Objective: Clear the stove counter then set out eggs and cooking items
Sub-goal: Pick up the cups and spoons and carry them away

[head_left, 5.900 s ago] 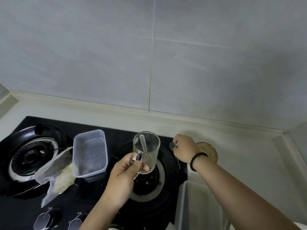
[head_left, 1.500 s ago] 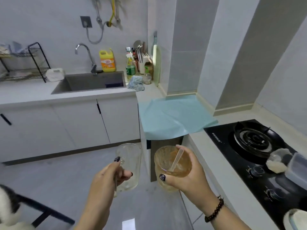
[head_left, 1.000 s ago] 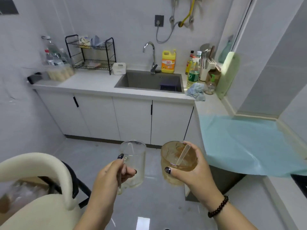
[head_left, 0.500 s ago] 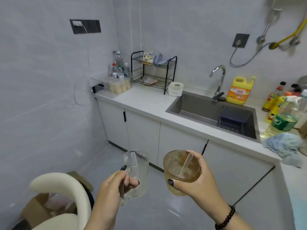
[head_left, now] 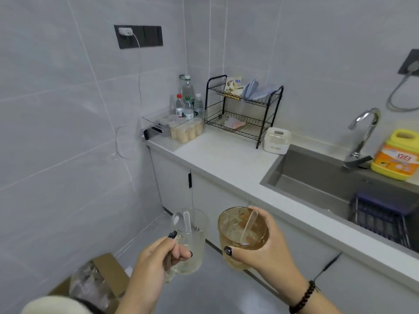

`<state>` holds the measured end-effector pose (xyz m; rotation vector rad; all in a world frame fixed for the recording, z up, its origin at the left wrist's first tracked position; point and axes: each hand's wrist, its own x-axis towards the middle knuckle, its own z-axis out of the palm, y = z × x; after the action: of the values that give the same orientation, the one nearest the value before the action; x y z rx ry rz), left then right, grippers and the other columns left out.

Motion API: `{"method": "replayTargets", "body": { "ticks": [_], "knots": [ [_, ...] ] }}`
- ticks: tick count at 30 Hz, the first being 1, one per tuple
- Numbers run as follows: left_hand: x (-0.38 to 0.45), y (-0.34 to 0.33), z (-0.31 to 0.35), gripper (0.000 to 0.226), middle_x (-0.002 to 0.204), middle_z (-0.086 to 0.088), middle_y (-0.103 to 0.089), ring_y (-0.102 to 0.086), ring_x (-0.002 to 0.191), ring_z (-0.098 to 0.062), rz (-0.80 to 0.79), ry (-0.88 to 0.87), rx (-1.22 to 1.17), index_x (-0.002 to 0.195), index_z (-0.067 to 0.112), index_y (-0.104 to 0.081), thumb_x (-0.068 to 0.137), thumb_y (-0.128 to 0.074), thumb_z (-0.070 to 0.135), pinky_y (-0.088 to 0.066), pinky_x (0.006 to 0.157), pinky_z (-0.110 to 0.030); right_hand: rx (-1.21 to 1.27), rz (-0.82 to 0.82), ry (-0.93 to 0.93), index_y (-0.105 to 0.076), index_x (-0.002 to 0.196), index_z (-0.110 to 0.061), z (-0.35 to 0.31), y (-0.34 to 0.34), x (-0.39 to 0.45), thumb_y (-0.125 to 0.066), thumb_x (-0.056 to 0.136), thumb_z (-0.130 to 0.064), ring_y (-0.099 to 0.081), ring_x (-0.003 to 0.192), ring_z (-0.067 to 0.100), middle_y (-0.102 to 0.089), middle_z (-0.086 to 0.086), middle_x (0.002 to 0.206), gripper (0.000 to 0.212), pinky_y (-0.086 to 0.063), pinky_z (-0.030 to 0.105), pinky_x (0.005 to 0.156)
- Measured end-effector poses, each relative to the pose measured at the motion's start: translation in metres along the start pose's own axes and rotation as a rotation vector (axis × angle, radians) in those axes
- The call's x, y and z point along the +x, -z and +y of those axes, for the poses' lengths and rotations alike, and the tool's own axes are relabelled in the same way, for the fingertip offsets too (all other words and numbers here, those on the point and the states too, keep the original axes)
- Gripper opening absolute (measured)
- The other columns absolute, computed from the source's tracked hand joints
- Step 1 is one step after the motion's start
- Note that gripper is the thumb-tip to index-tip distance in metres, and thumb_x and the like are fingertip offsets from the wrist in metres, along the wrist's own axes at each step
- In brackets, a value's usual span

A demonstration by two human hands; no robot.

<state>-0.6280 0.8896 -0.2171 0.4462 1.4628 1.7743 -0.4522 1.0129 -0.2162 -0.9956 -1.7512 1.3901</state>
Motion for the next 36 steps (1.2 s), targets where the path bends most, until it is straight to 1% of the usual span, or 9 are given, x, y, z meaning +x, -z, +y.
{"method": "replayTargets", "body": {
  "ticks": [3, 6, 8, 11, 16, 23, 28, 30, 36],
  "knots": [
    [0.069, 0.005, 0.01, 0.041, 0.059, -0.019, -0.063, -0.061, 0.06, -0.022, -0.035, 0.008, 0.029, 0.05, 0.002, -0.051, 0.091, -0.055, 0.006, -0.046, 0.072, -0.032, 0.005, 0.002, -0.005, -0.055, 0.117, -0.033, 0.003, -0.018, 0.065, -0.09, 0.036, -0.035, -0.062, 0.102, 0.0, -0.066, -0.013, 0.111, 0.088, -0.052, 0.017, 0.081],
    [0.131, 0.002, 0.032, 0.036, 0.062, -0.018, -0.064, -0.06, 0.062, -0.023, -0.066, 0.036, 0.05, 0.049, 0.004, -0.053, 0.083, -0.062, 0.012, -0.046, 0.065, -0.025, 0.01, 0.018, -0.01, -0.054, 0.116, -0.028, -0.001, -0.033, 0.123, -0.093, 0.045, -0.011, -0.063, 0.094, -0.005, -0.065, -0.009, 0.109, 0.082, -0.05, 0.009, 0.073],
    [0.165, -0.002, 0.046, 0.029, 0.064, -0.016, -0.066, -0.063, 0.062, -0.018, -0.089, 0.012, 0.095, 0.051, 0.005, -0.054, 0.071, -0.066, 0.022, -0.045, 0.065, -0.025, 0.017, 0.032, -0.01, -0.054, 0.117, -0.028, -0.004, -0.04, 0.156, -0.092, 0.039, -0.019, -0.062, 0.094, -0.005, -0.064, -0.009, 0.11, 0.087, -0.05, 0.008, 0.073],
    [0.213, -0.013, 0.056, 0.034, 0.064, -0.01, -0.069, -0.064, 0.059, -0.009, -0.082, -0.045, 0.145, 0.059, 0.0, -0.052, 0.092, -0.052, 0.008, -0.04, 0.068, -0.03, 0.038, 0.07, 0.0, -0.052, 0.118, -0.031, -0.001, -0.047, 0.199, -0.086, 0.031, -0.037, -0.061, 0.096, -0.004, -0.063, -0.011, 0.112, 0.094, -0.05, 0.009, 0.075],
    [0.294, -0.031, 0.064, 0.037, 0.063, -0.01, -0.066, -0.062, 0.065, -0.014, -0.079, -0.021, 0.197, 0.059, 0.002, -0.047, 0.095, -0.042, 0.0, -0.039, 0.073, -0.032, 0.004, 0.054, -0.015, -0.051, 0.117, -0.035, 0.009, -0.045, 0.27, -0.089, 0.034, -0.035, -0.061, 0.1, -0.003, -0.063, -0.013, 0.113, 0.091, -0.051, 0.012, 0.078],
    [0.414, -0.074, 0.05, 0.029, 0.07, -0.012, -0.07, -0.06, 0.078, -0.027, -0.075, 0.047, 0.272, 0.045, 0.018, -0.051, 0.063, -0.058, 0.04, -0.039, 0.081, -0.039, 0.001, 0.04, -0.033, -0.051, 0.118, -0.03, 0.042, -0.03, 0.393, -0.094, 0.047, -0.006, -0.06, 0.097, -0.005, -0.062, -0.01, 0.111, 0.086, -0.05, 0.009, 0.072],
    [0.492, -0.105, 0.048, 0.033, 0.071, -0.009, -0.074, -0.065, 0.079, -0.022, -0.079, 0.071, 0.281, 0.068, -0.006, -0.057, 0.095, -0.045, 0.009, -0.041, 0.075, -0.03, -0.001, -0.001, -0.025, -0.05, 0.117, -0.032, 0.046, -0.02, 0.472, -0.095, 0.039, -0.019, -0.06, 0.105, 0.003, -0.062, -0.009, 0.112, 0.09, -0.05, 0.01, 0.071],
    [0.519, -0.113, 0.044, 0.03, 0.072, -0.001, -0.075, -0.064, 0.086, -0.02, -0.088, 0.074, 0.326, 0.074, -0.007, -0.056, 0.096, -0.043, 0.008, -0.04, 0.077, -0.029, -0.01, 0.004, -0.031, -0.049, 0.117, -0.034, 0.047, -0.018, 0.495, -0.094, 0.037, -0.027, -0.058, 0.105, 0.0, -0.061, -0.012, 0.113, 0.092, -0.05, 0.011, 0.074],
    [0.607, -0.128, 0.03, 0.034, 0.072, 0.01, -0.074, -0.059, 0.091, -0.015, -0.141, 0.145, 0.467, 0.094, -0.016, -0.061, 0.098, -0.042, 0.011, -0.037, 0.072, -0.026, -0.028, 0.023, -0.09, -0.05, 0.117, -0.031, 0.056, -0.02, 0.547, -0.095, 0.042, -0.013, -0.059, 0.102, -0.001, -0.061, -0.01, 0.112, 0.089, -0.05, 0.008, 0.063]
  ]
}}
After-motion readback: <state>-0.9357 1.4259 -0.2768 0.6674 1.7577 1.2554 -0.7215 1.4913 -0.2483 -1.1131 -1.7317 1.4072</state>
